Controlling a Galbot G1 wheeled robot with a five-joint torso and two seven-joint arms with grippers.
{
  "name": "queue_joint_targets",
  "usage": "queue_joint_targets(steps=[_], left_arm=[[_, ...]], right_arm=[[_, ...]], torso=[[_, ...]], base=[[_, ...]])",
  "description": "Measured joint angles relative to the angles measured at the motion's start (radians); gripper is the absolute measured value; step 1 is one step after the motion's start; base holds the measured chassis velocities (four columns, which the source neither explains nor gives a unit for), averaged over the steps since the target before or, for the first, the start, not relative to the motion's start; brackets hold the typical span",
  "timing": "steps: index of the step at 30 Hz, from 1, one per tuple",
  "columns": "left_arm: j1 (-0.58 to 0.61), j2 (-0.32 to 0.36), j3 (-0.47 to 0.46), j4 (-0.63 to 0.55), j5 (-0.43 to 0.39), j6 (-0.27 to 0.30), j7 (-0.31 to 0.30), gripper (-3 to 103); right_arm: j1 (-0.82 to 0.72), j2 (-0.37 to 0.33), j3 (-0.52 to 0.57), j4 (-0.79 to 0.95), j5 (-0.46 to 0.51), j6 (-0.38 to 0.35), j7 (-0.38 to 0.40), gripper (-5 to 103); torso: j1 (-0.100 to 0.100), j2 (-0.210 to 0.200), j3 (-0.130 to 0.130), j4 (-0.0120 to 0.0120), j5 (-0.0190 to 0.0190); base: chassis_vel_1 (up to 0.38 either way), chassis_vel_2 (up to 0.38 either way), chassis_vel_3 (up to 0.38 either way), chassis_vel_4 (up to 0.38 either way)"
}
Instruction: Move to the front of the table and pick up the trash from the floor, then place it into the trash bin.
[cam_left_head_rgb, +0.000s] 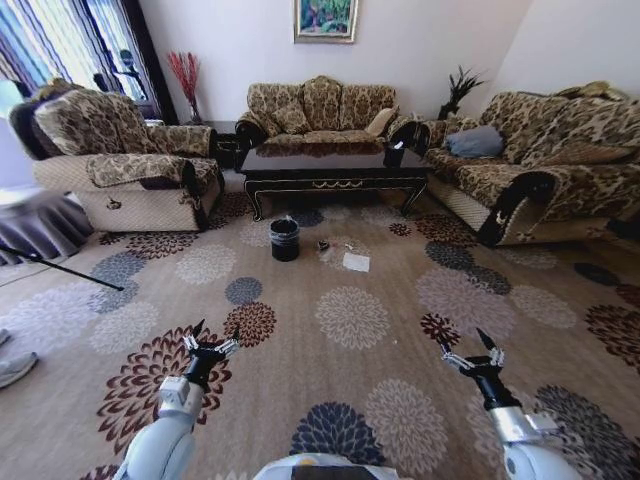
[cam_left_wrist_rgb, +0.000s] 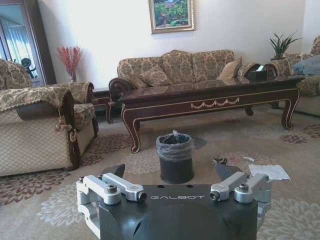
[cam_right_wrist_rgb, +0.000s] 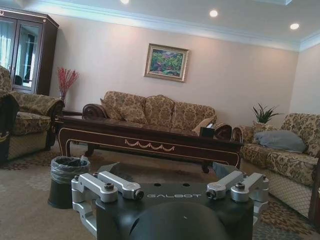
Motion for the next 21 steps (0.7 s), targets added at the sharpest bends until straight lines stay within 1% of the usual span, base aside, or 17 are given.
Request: queue_joint_targets(steps=[5, 7, 12, 14, 21], left_arm=[[-0.001, -0.001, 0.003, 0.002, 0.001, 0.0, 0.0, 100], [-0.001, -0.001, 0.003, 0.002, 0.001, 0.0, 0.0, 100], [0.002, 0.003, 0.005, 0.007, 0.001, 0.0, 0.002, 100], [0.002, 0.003, 0.005, 0.007, 0.001, 0.0, 0.002, 100], [0.0, 0.003, 0.01, 0.011, 0.002, 0.002, 0.002, 100]], right_arm=[[-0.001, -0.001, 0.0, 0.006, -0.001, 0.0, -0.001, 100], [-0.001, -0.001, 0.0, 0.007, -0.001, 0.0, -0.001, 100], [-0.008, 0.008, -0.005, 0.011, -0.015, 0.0, -0.002, 100], [-0.008, 0.009, -0.005, 0.011, -0.017, 0.001, -0.002, 100], [-0.007, 0.01, -0.005, 0.005, -0.02, 0.003, -0.001, 100]], torso=[[-0.008, -0.023, -0.014, 0.0, 0.0], [-0.009, -0.025, -0.016, 0.0, 0.0], [-0.021, -0.056, -0.035, 0.0, 0.0], [-0.022, -0.059, -0.037, 0.0, 0.0], [-0.034, -0.091, -0.056, 0.0, 0.0]], base=[[0.0, 0.0, 0.0, 0.0], [0.0, 0.0, 0.0, 0.0], [0.0, 0.0, 0.0, 0.0], [0.0, 0.0, 0.0, 0.0], [0.0, 0.0, 0.0, 0.0]])
